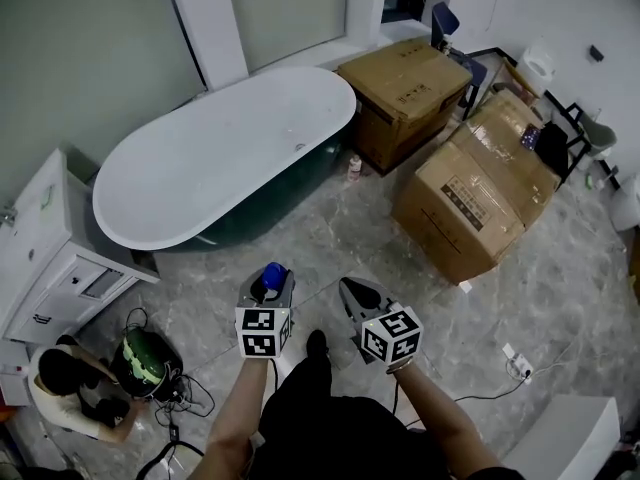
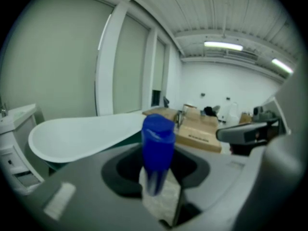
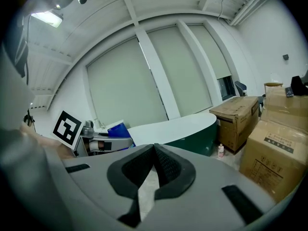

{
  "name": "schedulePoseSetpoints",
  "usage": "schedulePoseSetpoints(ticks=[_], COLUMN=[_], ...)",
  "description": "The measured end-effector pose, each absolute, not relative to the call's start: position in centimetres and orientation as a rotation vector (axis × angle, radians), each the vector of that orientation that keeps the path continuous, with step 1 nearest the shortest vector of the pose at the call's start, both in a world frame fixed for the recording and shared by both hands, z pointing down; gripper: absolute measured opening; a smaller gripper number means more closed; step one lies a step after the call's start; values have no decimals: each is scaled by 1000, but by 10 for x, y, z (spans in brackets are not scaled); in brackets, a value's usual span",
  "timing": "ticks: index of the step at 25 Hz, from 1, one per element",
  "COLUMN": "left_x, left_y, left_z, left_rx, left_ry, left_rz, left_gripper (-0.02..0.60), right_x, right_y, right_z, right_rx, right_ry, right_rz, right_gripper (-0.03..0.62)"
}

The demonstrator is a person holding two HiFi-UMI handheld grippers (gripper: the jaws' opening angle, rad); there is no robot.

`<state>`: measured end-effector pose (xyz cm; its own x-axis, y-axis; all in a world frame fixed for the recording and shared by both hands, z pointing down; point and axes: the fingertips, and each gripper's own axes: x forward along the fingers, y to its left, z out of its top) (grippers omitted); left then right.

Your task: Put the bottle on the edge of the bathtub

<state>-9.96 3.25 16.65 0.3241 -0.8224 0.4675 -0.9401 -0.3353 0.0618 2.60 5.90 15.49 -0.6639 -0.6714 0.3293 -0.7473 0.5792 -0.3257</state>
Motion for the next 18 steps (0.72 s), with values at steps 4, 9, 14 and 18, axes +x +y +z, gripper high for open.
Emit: schedulePoseSetpoints(ticks=[4, 9, 14, 18], left_x=[-109, -117, -115, -107], left_y=[-2, -31, -59, -84], left_z=[174, 186, 206, 219], left_rx=[2284, 2279, 2264, 2263], left_ry=[-1562, -1548, -1539, -1537], left_rz=[529, 552, 564, 573], left_gripper=[155, 155, 155, 155], right_x=[16, 13, 19, 20], right_y=[24, -5, -33, -59], right_z=[156, 160, 177, 191], right_rx=[1205, 1205, 1189, 1161], right_ry=[-2624, -2608, -2589, -2593], right_rz=[649, 644, 670, 681], right_gripper=[2, 2, 2, 2])
